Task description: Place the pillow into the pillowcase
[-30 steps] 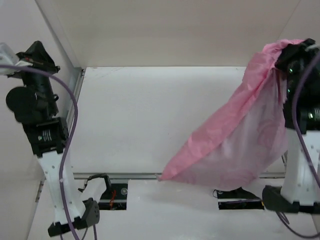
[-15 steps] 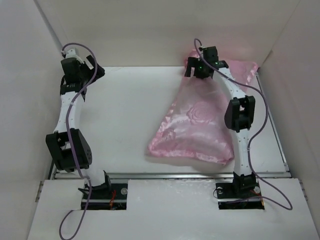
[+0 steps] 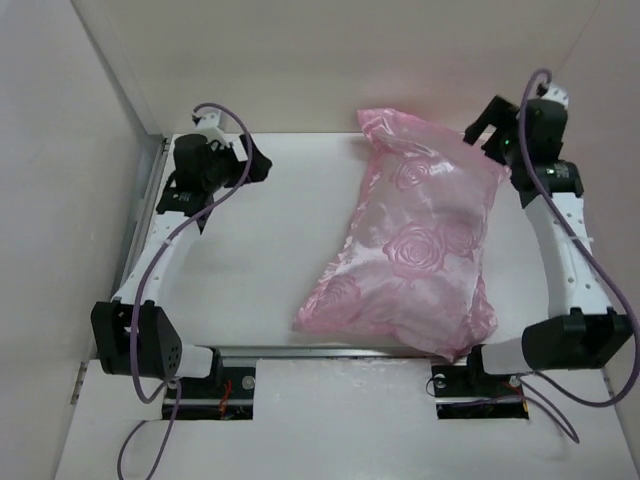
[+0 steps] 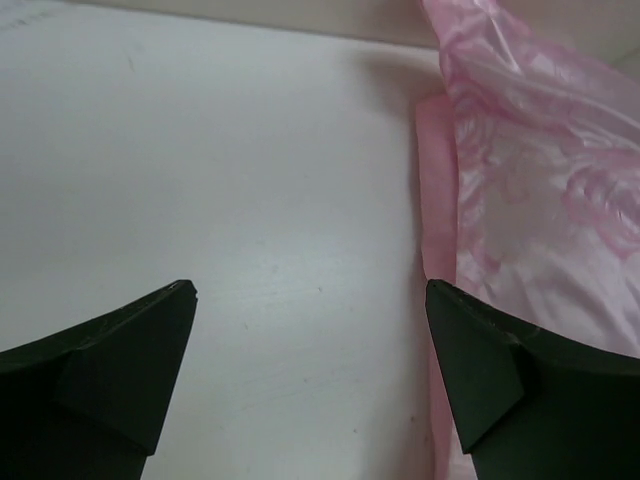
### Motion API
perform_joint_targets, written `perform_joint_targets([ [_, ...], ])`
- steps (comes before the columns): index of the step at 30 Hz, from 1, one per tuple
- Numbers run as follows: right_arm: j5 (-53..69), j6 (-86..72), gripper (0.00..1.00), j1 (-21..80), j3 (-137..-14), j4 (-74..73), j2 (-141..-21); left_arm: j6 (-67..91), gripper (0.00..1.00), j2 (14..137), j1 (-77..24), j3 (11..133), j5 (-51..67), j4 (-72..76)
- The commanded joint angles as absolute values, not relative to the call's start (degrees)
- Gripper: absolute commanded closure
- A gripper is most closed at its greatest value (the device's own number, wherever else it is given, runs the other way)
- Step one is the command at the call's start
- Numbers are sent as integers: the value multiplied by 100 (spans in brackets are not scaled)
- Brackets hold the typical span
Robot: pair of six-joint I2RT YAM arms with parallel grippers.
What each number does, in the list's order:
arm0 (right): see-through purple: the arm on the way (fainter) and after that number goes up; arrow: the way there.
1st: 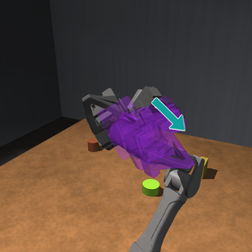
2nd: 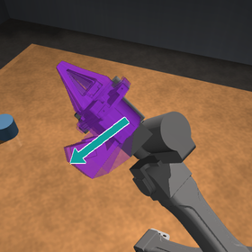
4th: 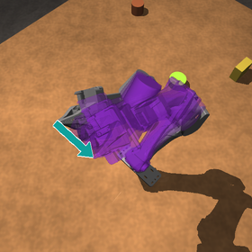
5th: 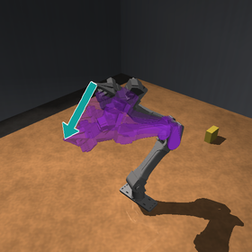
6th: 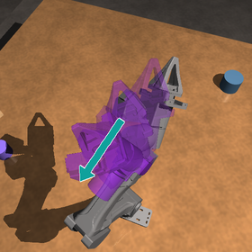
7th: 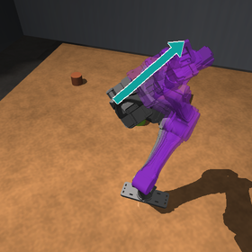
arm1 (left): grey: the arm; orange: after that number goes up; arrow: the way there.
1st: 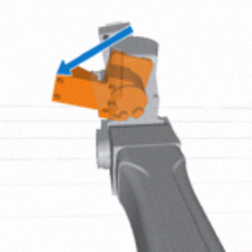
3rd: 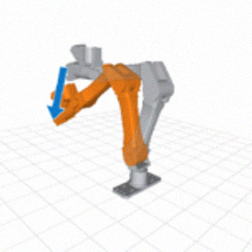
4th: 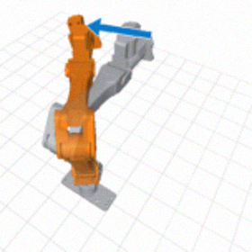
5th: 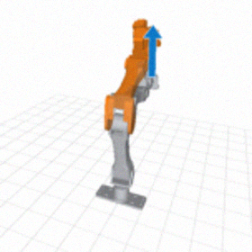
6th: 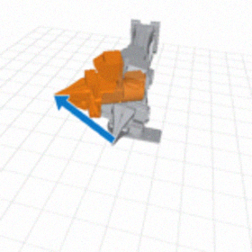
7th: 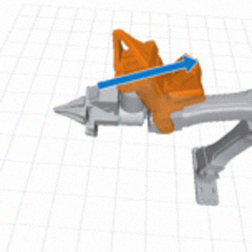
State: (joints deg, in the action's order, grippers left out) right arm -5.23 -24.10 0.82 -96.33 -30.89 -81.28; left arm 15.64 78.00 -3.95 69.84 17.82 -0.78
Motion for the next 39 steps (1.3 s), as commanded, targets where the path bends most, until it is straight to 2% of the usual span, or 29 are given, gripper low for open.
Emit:
perform_joint_targets([
  [1,-247,-2892,0,53,-8012,-3850,-8675,1467,0,7655,-799,6829,1653,-202],
  [7,719,-2813,0,53,-6813,-4192,-8473,1634,0,7383,-1195,6697,1416,-281],
  [10,1352,-2550,0,622,-6443,-4036,-8411,1635,0,7252,-1195,6697,1354,-334],
  [11,1710,-2497,0,1137,-6442,-3895,-8411,1635,0,7190,-1195,6697,1354,-334],
  [14,2423,-2925,0,2166,-6644,-2641,-8796,1696,0,7085,-1195,6812,1283,-334],
  [17,2619,-3644,0,2749,-7389,-1289,-9587,1696,0,7023,-1195,6864,1161,-395],
  [19,2479,-3744,0,3154,-8381,-1213,-10244,1696,0,6962,-1195,6935,1029,-448],
  [22,1926,-3744,0,3305,-9313,-1432,-10555,1696,0,6768,-1195,6935,643,-580],
  [26,1697,-3499,0,3051,-9843,-1722,-10434,1749,0,6548,-1195,6935,133,-694],
  [34,168,-2920,0,2330,-9669,-2451,-9072,1872,0,6259,-1195,6935,-711,-826],
  [39,-1094,-2777,0,2083,-9011,-2505,-8342,1872,0,6083,-1195,7040,-1071,-931],
])
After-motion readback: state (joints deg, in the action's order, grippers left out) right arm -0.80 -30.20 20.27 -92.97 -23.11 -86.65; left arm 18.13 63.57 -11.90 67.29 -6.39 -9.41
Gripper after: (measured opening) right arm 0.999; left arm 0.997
